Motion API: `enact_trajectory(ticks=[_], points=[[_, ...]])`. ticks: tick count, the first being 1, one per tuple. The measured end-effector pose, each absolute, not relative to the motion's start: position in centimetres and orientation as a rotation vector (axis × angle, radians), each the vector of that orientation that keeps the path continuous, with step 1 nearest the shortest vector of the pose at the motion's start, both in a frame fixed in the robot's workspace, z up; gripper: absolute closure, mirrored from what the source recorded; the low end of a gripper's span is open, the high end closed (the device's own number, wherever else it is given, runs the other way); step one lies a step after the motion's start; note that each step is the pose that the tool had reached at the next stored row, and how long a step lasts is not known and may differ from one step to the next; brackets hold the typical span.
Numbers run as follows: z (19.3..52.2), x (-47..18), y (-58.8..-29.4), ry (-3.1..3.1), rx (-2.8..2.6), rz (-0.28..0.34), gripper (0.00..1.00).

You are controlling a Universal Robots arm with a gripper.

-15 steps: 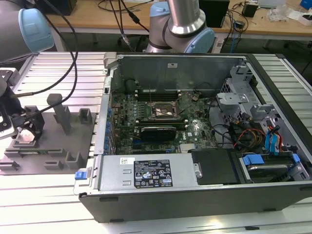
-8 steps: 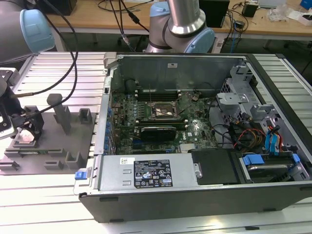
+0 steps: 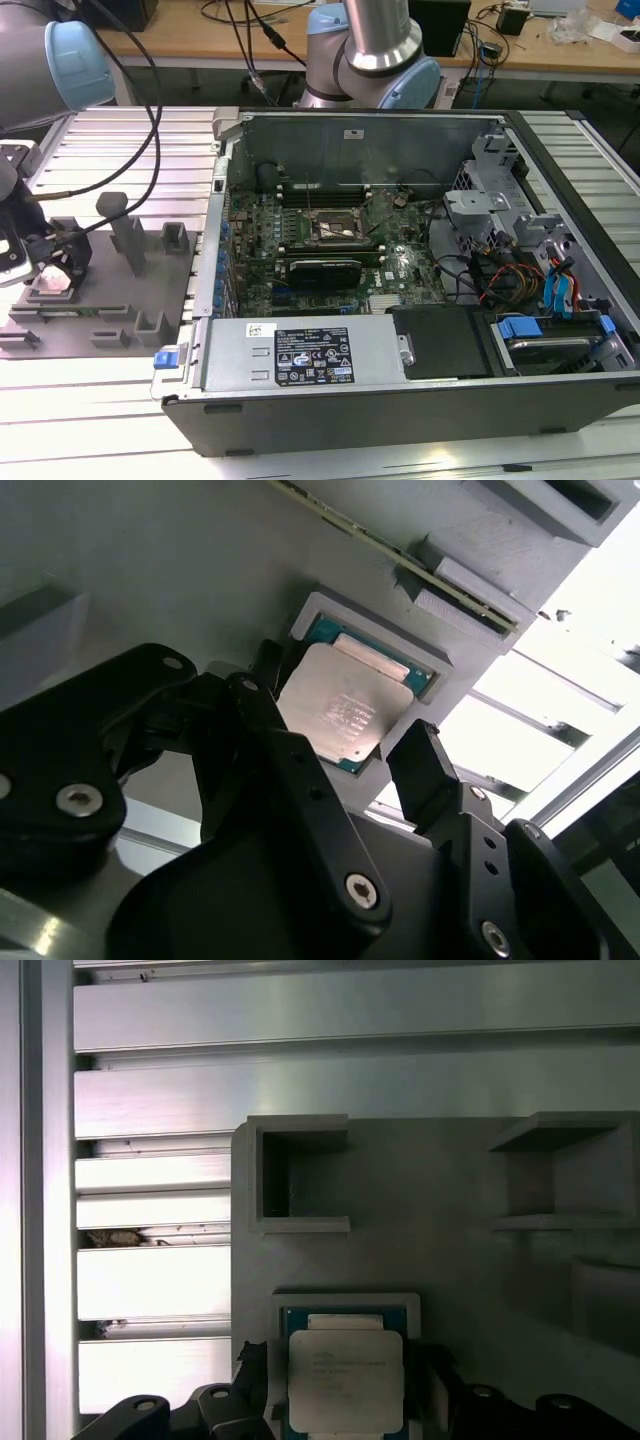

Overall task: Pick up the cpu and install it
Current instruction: 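Pick up the cpu and move it towards the insertion slot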

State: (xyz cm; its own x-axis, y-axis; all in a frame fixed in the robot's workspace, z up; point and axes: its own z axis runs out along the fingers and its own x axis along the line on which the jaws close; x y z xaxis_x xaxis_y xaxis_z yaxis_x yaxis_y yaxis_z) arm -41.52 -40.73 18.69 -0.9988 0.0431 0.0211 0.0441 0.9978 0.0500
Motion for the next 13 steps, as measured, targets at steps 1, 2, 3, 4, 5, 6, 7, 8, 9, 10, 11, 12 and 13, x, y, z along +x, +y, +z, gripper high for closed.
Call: enact_trajectory(ticks=[1,2,3,4,5,6,7,8,9,10,11,12,13], points=[[18.69,-41.52,-40.73,-3.12,-0.068,-0.079,0.3],[18.7,-41.52,-40.73,-3.12,-0.068,-0.079,0.3],[18.7,-41.52,-40.73,-3.12,-0.068,-0.079,0.3],[18.7,-41.52,-40.73,-3.12,-0.068,-0.079,0.3],[18.7,-41.52,-40.73,-3.12,-0.068,-0.079,0.32],[18.7,-41.52,-40.73,-3.12,-0.068,-0.079,0.32],[18.7,-41.52,-40.73,-3.12,-0.068,-0.079,0.32],[18.7,-41.52,-40.73,-3.12,-0.068,-0.079,0.39],[18.7,-41.52,-40.73,-3.12,-0.068,-0.079,0.39],[18.71,-41.52,-40.73,-3.119,-0.068,-0.079,0.39],[18.8,-41.51,-40.73,-3.12,-0.068,-0.079,0.39],[18.84,-41.51,-40.73,-3.12,-0.068,-0.079,0.39],[18.84,-41.51,-40.73,-3.12,-0.068,-0.079,0.39]])
